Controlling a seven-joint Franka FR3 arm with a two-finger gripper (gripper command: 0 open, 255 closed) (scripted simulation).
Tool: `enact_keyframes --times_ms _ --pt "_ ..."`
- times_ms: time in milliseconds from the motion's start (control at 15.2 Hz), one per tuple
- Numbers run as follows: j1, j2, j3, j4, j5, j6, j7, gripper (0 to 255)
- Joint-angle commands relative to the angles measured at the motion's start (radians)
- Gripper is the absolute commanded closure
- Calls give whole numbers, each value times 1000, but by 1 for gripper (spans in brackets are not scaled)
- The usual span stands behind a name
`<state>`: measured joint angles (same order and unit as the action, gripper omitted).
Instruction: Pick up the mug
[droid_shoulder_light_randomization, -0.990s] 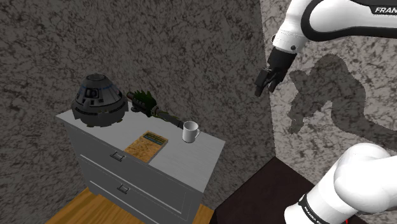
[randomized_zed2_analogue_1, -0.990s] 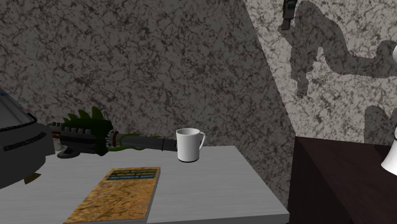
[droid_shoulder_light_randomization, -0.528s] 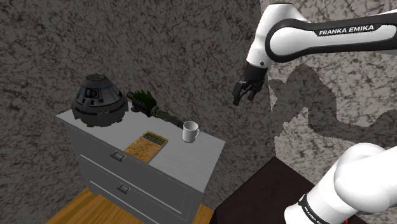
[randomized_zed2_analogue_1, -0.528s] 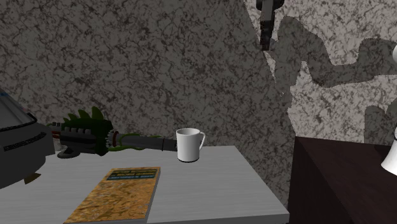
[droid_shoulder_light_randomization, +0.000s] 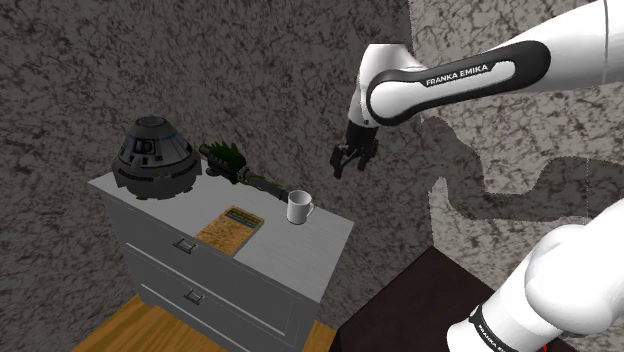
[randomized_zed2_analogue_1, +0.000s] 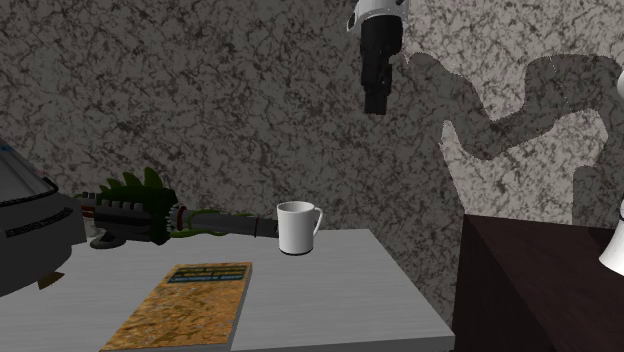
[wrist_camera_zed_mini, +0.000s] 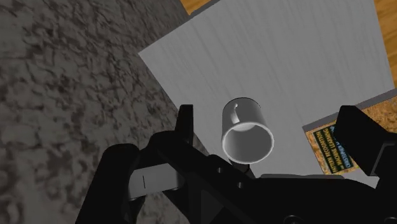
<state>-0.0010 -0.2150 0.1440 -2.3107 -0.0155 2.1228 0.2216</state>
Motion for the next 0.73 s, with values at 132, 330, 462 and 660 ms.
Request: enact_keyframes --times_ms 132,330,462,660 --pt "-2 166 15 73 -34 83 47 0" --pt "4 285 22 140 -65 125 87 0" --pt "11 365 22 190 -86 147 113 0" --pt "25 484 18 276 -117 171 149 0"
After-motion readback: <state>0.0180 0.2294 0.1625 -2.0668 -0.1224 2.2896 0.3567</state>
